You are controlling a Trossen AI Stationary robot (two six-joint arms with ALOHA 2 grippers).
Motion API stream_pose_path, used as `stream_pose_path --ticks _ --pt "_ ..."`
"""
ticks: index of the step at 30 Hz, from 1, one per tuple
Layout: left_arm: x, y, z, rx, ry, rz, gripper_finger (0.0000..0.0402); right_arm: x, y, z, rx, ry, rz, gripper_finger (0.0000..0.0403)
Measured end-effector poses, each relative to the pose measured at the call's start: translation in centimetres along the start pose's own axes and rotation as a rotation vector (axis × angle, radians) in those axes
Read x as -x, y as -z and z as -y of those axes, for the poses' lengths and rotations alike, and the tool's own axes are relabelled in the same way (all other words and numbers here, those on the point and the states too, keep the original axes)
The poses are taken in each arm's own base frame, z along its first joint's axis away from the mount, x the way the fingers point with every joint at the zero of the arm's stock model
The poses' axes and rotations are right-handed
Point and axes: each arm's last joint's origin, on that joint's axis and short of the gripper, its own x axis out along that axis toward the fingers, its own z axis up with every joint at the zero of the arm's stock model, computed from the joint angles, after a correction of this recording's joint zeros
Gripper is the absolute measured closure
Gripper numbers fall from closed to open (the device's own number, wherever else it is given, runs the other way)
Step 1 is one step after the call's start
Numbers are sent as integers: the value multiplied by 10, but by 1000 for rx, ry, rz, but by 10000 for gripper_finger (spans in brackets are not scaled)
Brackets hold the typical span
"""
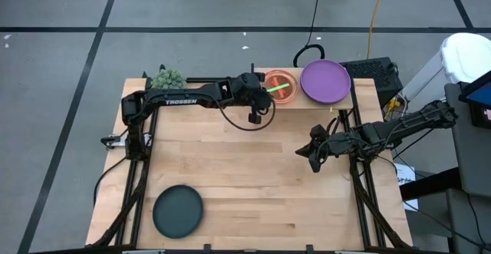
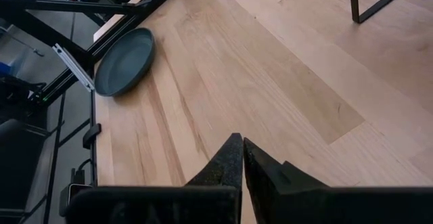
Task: Place and stack plates onto a shelf
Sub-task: Stack the black plate on the violet plate on the shelf
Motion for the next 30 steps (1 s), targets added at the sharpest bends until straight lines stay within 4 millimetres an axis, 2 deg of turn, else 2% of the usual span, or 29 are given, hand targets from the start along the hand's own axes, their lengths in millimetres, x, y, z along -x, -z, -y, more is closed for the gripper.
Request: stream_pose_path --ticks 4,8,11,14,18,22,26,30 --pt "17 -14 -1 60 -27 30 338 0 0 0 0 0 0 403" --pt "44 -28 2 277 1 47 338 0 0 0 -1 -1 0 403" --pt "66 -36 11 464 60 8 338 0 0 0 -5 -1 1 403" --pt "87 -44 26 572 125 -46 338 0 0 0 -4 -1 2 403" --pt "108 -53 57 625 227 -158 338 0 -1 -1 -6 -3 10 403" --pt "121 -58 102 567 338 -264 338 -1 -2 -2 -14 -16 21 403" --pt "129 -56 148 526 509 -331 338 -5 -5 -8 -28 -57 53 403" --pt "132 -42 186 532 623 -432 339 -12 -6 -17 -15 -115 84 403"
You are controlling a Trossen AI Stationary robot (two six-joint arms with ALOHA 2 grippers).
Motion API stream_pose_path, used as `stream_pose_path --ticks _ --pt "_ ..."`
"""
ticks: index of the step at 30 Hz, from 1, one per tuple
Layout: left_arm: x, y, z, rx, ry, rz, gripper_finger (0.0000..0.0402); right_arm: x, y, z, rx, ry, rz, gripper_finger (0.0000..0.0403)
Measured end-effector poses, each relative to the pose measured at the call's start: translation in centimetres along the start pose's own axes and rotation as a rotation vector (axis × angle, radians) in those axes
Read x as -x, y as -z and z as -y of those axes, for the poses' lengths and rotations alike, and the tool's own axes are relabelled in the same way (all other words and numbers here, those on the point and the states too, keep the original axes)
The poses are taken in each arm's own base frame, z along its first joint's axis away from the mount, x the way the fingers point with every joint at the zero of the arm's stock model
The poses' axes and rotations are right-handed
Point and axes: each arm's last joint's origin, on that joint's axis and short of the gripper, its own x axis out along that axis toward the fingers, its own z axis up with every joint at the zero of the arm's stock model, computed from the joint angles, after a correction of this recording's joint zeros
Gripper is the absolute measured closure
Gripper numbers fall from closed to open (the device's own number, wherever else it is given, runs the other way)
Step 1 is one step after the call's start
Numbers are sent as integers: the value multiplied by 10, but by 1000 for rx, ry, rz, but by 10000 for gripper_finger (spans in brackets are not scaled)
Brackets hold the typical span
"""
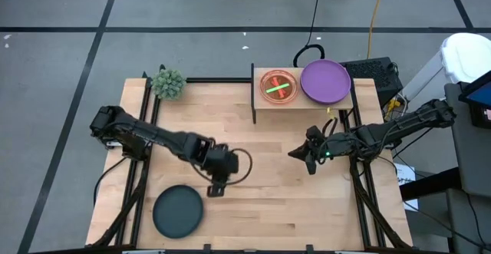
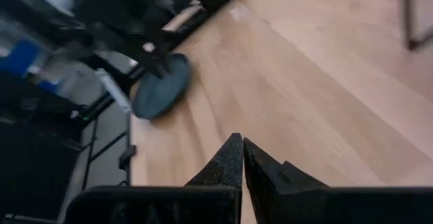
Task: Place and stack plates onto a shelf
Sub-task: Stack the black plate on the violet plate on the shelf
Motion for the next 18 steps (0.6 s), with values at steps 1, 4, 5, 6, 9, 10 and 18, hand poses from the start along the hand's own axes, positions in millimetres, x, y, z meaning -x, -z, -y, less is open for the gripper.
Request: stream_pose_path --ticks 1,4,5,6,9,10,18 --pt "-5 6 3 19 7 -26 339 -3 0 -3 13 -22 10 403" --pt "-18 23 5 120 4 -104 339 -11 5 -14 61 -84 21 403" --pt "-21 28 5 161 -10 -129 339 -13 7 -18 83 -109 25 403" --pt "-24 32 5 207 -27 -151 339 -16 10 -23 111 -137 30 403" --pt "-31 44 4 328 -59 -197 339 -21 19 -38 246 -224 51 403" --pt "-32 47 5 352 -70 -214 339 -22 23 -42 312 -252 60 403" --pt "-33 54 18 429 -78 -236 317 -23 50 -62 620 -359 58 403"
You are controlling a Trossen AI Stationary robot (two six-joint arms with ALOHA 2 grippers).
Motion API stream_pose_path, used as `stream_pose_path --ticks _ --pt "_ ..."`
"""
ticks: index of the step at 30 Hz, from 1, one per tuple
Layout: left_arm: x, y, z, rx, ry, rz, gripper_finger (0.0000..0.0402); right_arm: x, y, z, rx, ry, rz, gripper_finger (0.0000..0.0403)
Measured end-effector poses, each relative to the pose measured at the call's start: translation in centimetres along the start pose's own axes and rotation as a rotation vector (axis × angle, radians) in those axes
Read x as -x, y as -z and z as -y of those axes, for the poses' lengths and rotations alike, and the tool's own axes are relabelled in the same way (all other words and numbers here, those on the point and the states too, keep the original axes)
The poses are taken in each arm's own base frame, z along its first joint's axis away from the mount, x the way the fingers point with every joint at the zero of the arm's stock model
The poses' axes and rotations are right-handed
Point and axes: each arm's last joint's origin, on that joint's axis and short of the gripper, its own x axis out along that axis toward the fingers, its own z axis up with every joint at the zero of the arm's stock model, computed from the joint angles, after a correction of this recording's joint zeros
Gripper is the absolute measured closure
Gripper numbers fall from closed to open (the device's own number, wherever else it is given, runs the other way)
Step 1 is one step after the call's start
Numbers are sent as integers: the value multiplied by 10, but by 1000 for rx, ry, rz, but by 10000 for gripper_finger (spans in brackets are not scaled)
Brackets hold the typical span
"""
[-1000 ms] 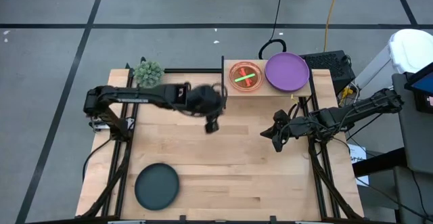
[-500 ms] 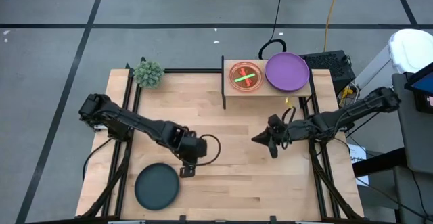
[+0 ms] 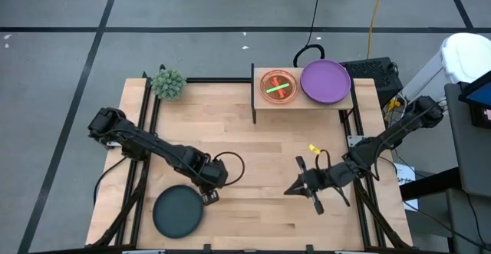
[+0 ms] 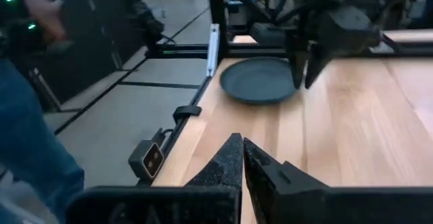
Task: Place and stack plates onto a shelf
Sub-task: Stack the black plate on the violet plate on the shelf
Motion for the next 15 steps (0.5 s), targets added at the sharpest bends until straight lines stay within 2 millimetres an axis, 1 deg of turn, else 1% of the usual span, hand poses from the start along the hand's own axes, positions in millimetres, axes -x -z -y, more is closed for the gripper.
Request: stream_pose_path --ticks 3,7,11,15 --pt "-1 9 2 -8 -35 -43 282 -2 -2 -6 94 -22 13 403" --pt "0 25 1 -82 -115 -135 240 -5 -12 -12 261 -31 38 403" --pt "1 34 4 -164 -123 -177 232 -8 -21 -14 386 -23 38 403" --pt "-1 42 6 -210 -95 -179 232 -8 -28 -14 448 -15 14 403"
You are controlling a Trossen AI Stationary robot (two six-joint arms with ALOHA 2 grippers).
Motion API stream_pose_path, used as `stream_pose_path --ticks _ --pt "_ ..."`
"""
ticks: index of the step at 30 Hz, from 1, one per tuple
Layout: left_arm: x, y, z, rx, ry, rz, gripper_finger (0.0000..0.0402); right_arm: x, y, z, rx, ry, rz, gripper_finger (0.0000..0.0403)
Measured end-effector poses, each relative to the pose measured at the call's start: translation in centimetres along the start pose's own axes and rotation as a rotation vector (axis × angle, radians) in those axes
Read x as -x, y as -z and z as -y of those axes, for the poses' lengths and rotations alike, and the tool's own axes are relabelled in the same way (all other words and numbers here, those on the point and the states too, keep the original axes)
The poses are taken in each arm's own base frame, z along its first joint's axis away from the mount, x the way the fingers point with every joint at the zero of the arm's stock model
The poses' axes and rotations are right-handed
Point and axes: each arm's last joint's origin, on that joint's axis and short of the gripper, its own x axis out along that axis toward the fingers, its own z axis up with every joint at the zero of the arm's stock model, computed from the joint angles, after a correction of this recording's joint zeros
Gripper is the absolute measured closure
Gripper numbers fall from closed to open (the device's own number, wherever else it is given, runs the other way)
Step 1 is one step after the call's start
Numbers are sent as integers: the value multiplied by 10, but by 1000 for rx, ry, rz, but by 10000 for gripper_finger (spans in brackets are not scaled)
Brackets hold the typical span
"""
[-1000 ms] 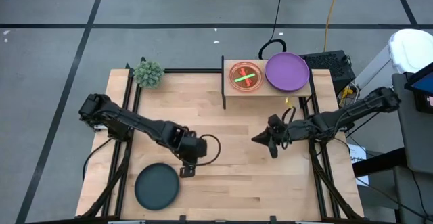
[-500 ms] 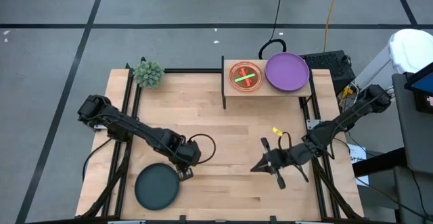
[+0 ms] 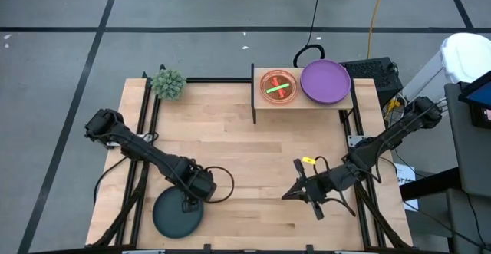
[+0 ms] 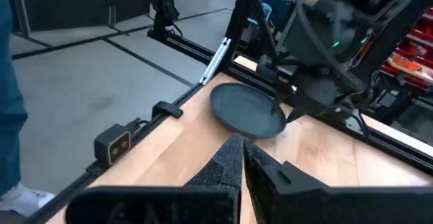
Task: Place and stack plates onto a shelf
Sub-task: Stack the black plate on the violet plate on the shelf
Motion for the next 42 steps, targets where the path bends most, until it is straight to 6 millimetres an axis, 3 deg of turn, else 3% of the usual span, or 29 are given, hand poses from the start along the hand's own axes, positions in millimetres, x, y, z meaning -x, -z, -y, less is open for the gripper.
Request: stream_pose_path --ticks 11,20,28,34,37,42 --pt "-12 45 -27 33 144 136 231 -1 1 3 2 4 -42 403" --pt "-38 76 -45 -113 174 220 231 -2 3 11 -20 33 -54 403" --pt "-52 83 -55 -148 61 234 231 -2 4 11 -28 31 -64 403" --pt "-64 87 -59 -136 88 234 233 -2 5 11 -23 30 -69 403" --pt "-70 88 -62 -122 98 242 253 -2 5 10 -21 29 -73 403" --pt "-74 89 -63 -139 101 249 329 -2 7 10 -17 27 -96 403"
